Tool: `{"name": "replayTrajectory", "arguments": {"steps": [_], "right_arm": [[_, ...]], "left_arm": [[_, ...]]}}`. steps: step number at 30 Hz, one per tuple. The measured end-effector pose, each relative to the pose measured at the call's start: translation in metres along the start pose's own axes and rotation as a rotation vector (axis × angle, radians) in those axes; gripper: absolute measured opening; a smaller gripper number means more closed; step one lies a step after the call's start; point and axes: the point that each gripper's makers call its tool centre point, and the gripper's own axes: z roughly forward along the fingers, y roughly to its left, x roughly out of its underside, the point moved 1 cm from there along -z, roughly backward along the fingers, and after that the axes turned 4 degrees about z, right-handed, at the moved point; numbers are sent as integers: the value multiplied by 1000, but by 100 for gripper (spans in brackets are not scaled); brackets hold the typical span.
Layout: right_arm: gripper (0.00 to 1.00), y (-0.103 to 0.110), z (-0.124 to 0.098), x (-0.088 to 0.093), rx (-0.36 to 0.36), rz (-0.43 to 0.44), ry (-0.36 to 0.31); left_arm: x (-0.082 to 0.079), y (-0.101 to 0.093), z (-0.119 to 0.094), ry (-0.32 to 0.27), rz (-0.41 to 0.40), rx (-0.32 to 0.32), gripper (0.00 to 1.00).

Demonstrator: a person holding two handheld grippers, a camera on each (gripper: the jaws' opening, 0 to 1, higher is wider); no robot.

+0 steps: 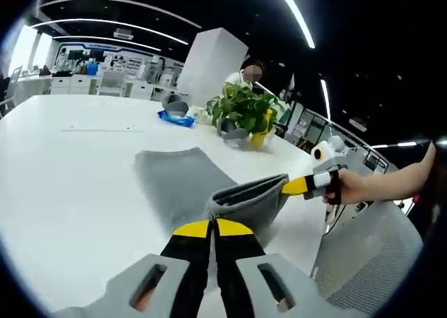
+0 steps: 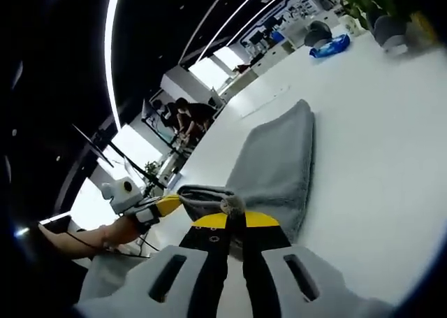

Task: Fold the towel on the table until its edges align and the towel forms a compact rectangular stack.

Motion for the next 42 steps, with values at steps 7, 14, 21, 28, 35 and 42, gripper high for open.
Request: {"name": "replayTrajectory", "arguments": {"steps": [7, 14, 21, 28, 35, 42], "right_arm": [[3, 12, -3, -10, -55, 7, -37], [3, 33, -12, -29, -142, -20, -122], [3, 62, -21, -37, -220, -80, -156], [3, 83, -28, -36, -251, -104, -158], [3, 106, -46, -27, -292, -167, -114], [3, 124, -67, -24, -339, -180, -95]], "left_arm": [[-16, 0, -7, -61, -14, 0, 1], [-50, -11, -21, -206, -66, 63, 0], [-77, -18, -39, -311, -98, 94, 0], [-85, -31, -61, -337, -81, 112, 0], [-96, -57, -89, -312, 35, 137, 0], [-102, -90, -113, -281, 118, 217, 0]]}}
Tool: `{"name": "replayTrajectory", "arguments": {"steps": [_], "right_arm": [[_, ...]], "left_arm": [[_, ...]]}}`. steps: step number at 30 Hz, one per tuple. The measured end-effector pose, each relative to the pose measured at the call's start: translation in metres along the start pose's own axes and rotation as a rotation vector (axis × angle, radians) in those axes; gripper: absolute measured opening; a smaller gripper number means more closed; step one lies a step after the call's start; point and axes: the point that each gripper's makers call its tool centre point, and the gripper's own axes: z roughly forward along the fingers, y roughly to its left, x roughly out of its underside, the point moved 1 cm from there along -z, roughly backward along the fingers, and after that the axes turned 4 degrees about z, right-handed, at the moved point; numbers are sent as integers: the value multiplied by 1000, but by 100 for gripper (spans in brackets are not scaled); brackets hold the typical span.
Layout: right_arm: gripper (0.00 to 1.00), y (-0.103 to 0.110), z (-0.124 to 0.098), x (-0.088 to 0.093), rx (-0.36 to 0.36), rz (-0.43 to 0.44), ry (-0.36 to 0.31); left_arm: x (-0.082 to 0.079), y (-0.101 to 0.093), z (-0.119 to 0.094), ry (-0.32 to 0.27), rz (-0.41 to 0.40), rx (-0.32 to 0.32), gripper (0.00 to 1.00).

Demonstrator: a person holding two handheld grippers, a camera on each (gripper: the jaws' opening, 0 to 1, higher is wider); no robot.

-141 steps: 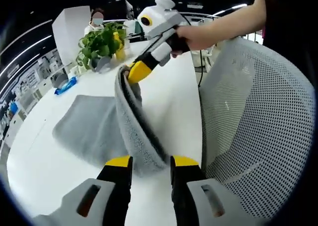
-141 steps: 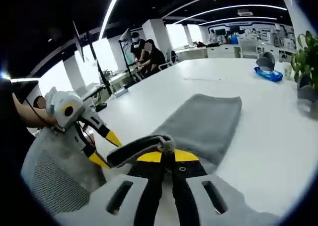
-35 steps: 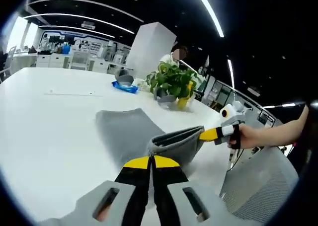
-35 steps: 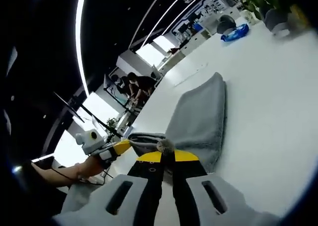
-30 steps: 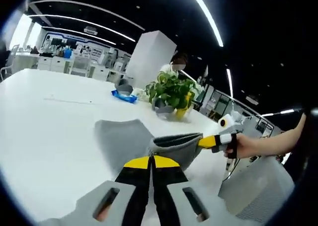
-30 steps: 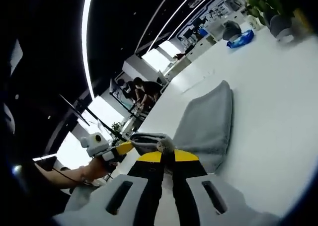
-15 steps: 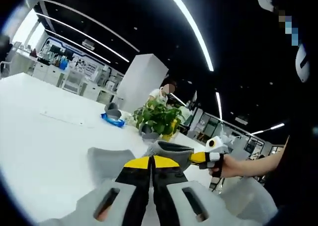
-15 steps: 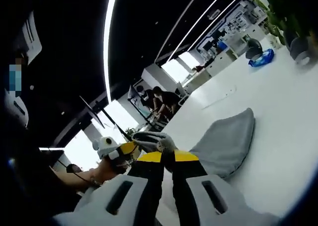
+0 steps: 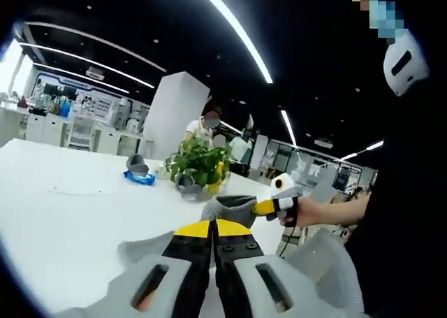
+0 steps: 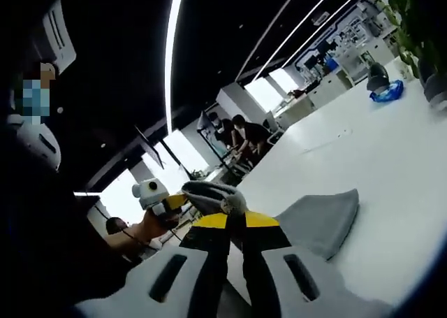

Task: Fold the towel on the table until its edges align and the towel forms a compact rectangular stack.

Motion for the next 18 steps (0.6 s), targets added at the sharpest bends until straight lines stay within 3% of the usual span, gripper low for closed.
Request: {"name": "replayTrajectory", "arguments": {"steps": [4, 8, 12, 18], "right_arm": [[3, 11, -3, -1, -17, -16, 13], [3, 12, -2, 3, -23, -17, 33], [3, 2, 9, 10, 6, -16, 74], [3, -25, 27, 15, 39, 62, 135]], "left_arm": [[-5, -17, -9, -18, -17, 30, 0], [-2, -18, -13, -16, -32, 21, 0], [11, -3, -11, 28, -65, -28, 0], [27, 26, -4, 89, -115, -81, 0]]}}
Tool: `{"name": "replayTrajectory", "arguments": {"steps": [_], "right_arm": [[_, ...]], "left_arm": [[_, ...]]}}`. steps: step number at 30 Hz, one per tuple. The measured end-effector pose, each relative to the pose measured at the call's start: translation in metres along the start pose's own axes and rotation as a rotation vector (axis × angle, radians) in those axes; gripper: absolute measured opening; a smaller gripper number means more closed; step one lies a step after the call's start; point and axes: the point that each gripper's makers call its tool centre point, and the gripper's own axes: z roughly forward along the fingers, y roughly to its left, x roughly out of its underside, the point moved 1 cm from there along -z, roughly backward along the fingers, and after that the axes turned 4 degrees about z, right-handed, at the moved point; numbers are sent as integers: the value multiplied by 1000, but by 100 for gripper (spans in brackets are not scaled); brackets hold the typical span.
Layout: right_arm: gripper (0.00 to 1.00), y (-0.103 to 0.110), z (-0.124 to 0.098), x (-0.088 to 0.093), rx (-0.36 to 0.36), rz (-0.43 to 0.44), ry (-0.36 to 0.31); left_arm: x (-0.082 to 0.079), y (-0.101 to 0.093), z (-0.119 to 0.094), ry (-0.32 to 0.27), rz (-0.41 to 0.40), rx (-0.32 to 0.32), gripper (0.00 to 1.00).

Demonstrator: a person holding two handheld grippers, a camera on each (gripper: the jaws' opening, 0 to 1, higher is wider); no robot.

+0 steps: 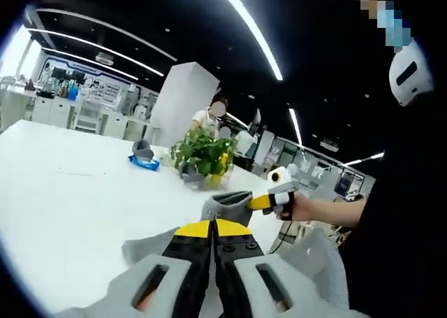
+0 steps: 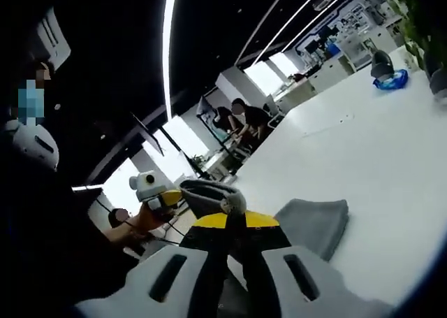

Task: Fold the towel on the table until its edges align and the towel forms a compact rectangular stack.

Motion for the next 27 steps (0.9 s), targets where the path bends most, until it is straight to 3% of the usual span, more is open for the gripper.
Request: {"name": "replayTrajectory", "arguments": {"steps": [4, 9, 16, 23, 27], "right_arm": [[3, -26, 9, 6, 35, 86, 74], [3, -50, 17, 11, 60, 164, 122], [3, -74, 24, 11, 88, 241, 124], [3, -108, 34, 18, 186, 252, 94], [4, -121, 41, 22, 233, 250, 62]], "left_arm": [[14, 16, 9, 52, -29, -8, 0], [29, 35, 19, 103, -81, -20, 0], [45, 66, 37, 147, -135, -57, 0], [67, 93, 57, 214, -137, -103, 0], [86, 111, 64, 284, -40, -179, 0]]}}
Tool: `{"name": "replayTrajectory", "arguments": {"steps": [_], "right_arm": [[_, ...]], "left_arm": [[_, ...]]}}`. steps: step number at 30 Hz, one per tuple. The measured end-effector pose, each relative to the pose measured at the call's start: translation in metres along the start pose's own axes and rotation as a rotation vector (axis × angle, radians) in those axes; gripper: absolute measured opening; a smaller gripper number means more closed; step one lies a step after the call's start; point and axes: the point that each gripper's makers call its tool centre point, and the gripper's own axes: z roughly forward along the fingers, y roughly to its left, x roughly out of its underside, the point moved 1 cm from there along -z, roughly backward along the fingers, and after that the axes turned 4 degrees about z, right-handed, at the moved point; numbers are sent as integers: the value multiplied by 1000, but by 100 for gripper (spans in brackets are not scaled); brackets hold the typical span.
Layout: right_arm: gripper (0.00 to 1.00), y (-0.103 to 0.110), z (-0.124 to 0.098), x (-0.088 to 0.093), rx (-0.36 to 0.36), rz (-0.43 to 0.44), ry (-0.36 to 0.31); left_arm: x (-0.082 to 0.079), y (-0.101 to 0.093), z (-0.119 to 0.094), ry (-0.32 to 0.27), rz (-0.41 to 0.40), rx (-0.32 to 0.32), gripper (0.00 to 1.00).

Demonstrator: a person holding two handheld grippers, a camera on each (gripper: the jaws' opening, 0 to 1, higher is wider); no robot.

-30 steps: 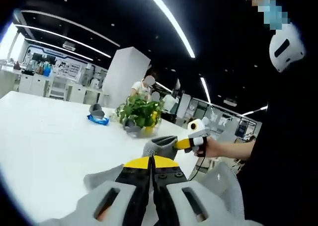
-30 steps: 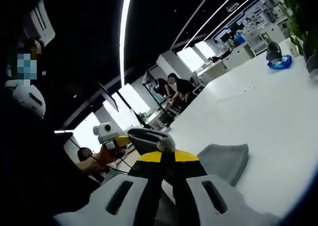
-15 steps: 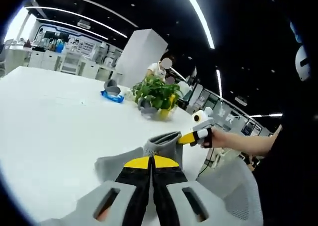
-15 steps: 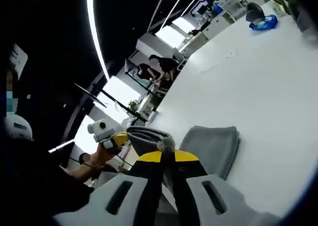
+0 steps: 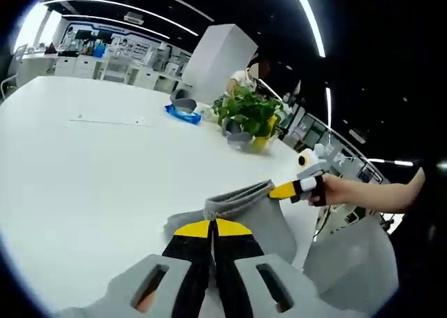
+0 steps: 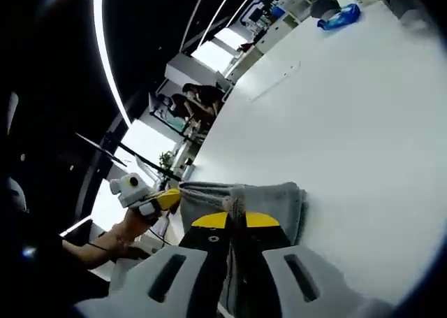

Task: Fold the towel on the table until its edges align and the towel forms a compact rectangular stack.

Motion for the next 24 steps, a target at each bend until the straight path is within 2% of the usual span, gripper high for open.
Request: {"name": "replayTrajectory", "arguments": {"steps": [4, 9, 11, 15, 24], "right_arm": [[4, -16, 7, 4, 95, -67, -10], [5, -24, 9, 8, 166, -150, -21], [6, -26, 10, 5, 191, -217, -26], [7, -28, 13, 6, 219, -273, -4], [9, -33, 15, 5, 260, -383, -13]], "left_arm": [[7, 6, 11, 6, -43, -24, 0], [22, 12, 25, 60, -4, -68, 0], [24, 13, 27, 64, 0, -74, 0], [29, 17, 29, 72, 17, -100, 0], [36, 21, 33, 91, 66, -133, 1]]}}
